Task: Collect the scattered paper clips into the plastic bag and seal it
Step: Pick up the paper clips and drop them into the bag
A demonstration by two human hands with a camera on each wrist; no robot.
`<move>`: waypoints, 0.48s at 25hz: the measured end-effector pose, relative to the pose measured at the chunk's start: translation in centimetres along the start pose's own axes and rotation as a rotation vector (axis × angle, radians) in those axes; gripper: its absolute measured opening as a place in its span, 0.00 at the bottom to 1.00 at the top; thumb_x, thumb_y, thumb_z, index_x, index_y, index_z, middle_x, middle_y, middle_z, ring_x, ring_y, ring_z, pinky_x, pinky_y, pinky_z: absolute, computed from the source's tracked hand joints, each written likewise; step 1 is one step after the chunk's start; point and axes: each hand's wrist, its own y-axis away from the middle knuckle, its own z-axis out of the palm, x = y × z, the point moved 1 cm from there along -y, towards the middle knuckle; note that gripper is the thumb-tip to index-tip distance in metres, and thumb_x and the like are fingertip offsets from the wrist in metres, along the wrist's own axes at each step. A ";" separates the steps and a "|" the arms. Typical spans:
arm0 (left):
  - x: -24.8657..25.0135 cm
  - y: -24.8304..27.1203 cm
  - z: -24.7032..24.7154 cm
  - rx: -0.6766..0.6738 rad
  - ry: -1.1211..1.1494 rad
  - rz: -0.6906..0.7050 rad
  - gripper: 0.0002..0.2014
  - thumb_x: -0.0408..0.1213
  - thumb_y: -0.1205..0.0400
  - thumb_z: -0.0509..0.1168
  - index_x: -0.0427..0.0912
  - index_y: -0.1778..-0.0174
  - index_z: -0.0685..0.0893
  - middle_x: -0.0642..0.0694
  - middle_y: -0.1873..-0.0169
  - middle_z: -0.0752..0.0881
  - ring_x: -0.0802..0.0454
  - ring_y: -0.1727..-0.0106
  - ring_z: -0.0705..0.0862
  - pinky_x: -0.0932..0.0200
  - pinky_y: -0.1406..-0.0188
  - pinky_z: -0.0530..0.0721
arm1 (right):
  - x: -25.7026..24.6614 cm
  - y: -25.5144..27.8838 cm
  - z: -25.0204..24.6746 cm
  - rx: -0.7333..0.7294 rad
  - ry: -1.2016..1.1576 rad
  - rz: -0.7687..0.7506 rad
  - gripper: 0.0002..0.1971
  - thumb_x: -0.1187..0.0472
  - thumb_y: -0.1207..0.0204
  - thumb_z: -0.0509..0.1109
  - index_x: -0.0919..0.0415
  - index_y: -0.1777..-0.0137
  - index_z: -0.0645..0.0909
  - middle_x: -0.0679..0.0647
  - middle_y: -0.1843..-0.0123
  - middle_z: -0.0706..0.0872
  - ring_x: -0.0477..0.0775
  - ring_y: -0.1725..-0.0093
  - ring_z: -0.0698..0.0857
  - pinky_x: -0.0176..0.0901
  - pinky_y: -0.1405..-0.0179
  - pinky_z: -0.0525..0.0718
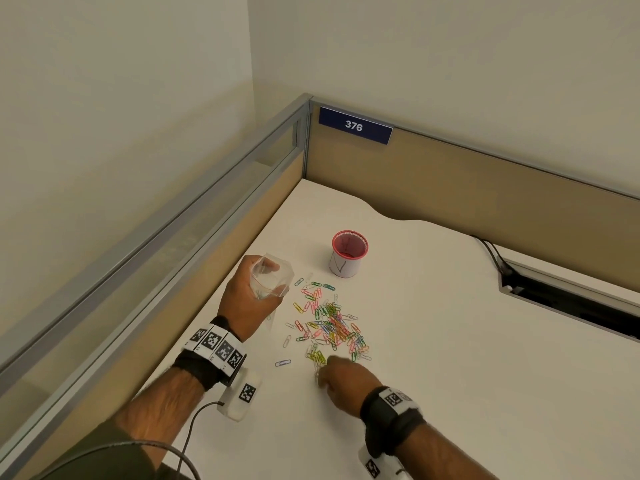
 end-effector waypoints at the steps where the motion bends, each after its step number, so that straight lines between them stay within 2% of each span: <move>1: 0.1 0.0 0.1 -0.004 0.000 0.000 0.22 0.34 0.27 0.80 0.48 0.42 0.78 0.51 0.43 0.85 0.49 0.36 0.82 0.71 0.41 0.76 | 0.5 -0.8 -0.4 0.045 -0.035 0.018 0.14 0.65 0.22 0.59 0.53 0.42 0.82 0.54 0.41 0.82 0.57 0.42 0.81 0.47 0.41 0.80; 4: 0.5 0.0 0.4 -0.015 0.011 0.012 0.22 0.34 0.27 0.80 0.48 0.42 0.78 0.51 0.42 0.85 0.50 0.35 0.82 0.65 0.38 0.78 | 2.6 -2.0 -2.2 0.182 -0.154 0.122 0.14 0.64 0.21 0.58 0.51 0.43 0.82 0.51 0.42 0.83 0.55 0.42 0.82 0.46 0.39 0.80; 7: 0.6 -0.3 0.4 -0.011 0.007 0.018 0.23 0.34 0.28 0.80 0.47 0.42 0.78 0.51 0.42 0.85 0.50 0.35 0.83 0.68 0.40 0.77 | 5.5 -0.1 -3.3 0.288 -0.149 0.267 0.11 0.62 0.21 0.59 0.54 0.50 0.84 0.52 0.47 0.84 0.55 0.48 0.83 0.43 0.46 0.80; 9: 0.5 -0.3 0.4 -0.006 0.005 0.016 0.23 0.35 0.28 0.80 0.47 0.42 0.78 0.51 0.42 0.85 0.50 0.35 0.82 0.68 0.41 0.77 | 6.3 2.1 -2.7 0.188 -0.054 0.247 0.11 0.62 0.22 0.60 0.56 0.54 0.85 0.53 0.49 0.86 0.54 0.51 0.82 0.42 0.49 0.79; 11: 0.2 -0.3 0.4 -0.007 0.002 0.015 0.23 0.34 0.27 0.80 0.47 0.42 0.78 0.50 0.42 0.85 0.49 0.35 0.82 0.65 0.40 0.77 | 5.8 3.4 -1.2 0.048 0.052 0.178 0.11 0.61 0.21 0.59 0.58 0.51 0.84 0.55 0.48 0.86 0.54 0.52 0.82 0.44 0.49 0.79; 12: 0.2 -0.3 0.6 -0.007 0.001 0.014 0.22 0.34 0.27 0.80 0.46 0.42 0.78 0.50 0.42 0.85 0.48 0.35 0.83 0.66 0.40 0.76 | 5.4 3.4 -0.6 0.029 0.085 0.146 0.12 0.60 0.20 0.58 0.60 0.48 0.83 0.56 0.46 0.85 0.55 0.50 0.81 0.45 0.48 0.79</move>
